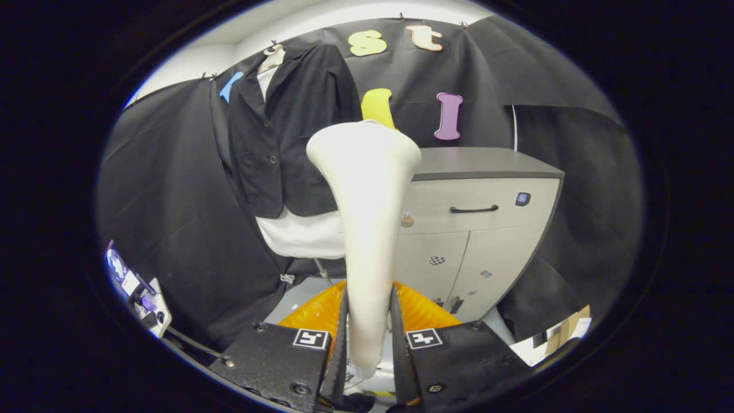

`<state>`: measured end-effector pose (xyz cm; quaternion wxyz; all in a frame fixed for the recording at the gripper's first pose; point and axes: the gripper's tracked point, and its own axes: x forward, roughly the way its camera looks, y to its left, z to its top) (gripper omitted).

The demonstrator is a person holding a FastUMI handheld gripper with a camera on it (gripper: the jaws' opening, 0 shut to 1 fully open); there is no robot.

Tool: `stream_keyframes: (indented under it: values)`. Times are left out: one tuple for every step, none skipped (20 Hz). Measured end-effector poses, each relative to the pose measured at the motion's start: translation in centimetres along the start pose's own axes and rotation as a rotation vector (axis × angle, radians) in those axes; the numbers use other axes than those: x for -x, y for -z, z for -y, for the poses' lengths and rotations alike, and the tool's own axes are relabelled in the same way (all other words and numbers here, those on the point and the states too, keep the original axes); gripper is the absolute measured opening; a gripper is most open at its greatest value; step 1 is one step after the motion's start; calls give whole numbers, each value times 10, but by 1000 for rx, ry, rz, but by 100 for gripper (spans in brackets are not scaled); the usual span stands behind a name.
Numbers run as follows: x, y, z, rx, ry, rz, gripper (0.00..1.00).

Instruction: Iron the clothes twice with a garment steamer, once on the left side and once on the right side.

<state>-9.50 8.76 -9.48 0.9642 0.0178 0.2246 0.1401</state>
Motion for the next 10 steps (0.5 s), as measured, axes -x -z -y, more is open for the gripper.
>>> stream_keyframes:
  values:
    - [4, -1, 8, 2, -5, 1, 36]
    - [7, -3, 15, 3, -9, 3, 36]
    - [9, -4, 20, 3, -15, 6, 36]
    - [11, -5, 24, 0, -24, 9, 36]
    - [13, -6, 29, -4, -31, 11, 36]
    - [14, -8, 32, -6, -39, 12, 36]
    - [15, -8, 35, -10, -46, 11, 36]
    - [15, -9, 37, -15, -55, 11, 36]
    - [14, -9, 40, -21, -59, 8, 36]
    - [14, -11, 43, -25, -65, 6, 36]
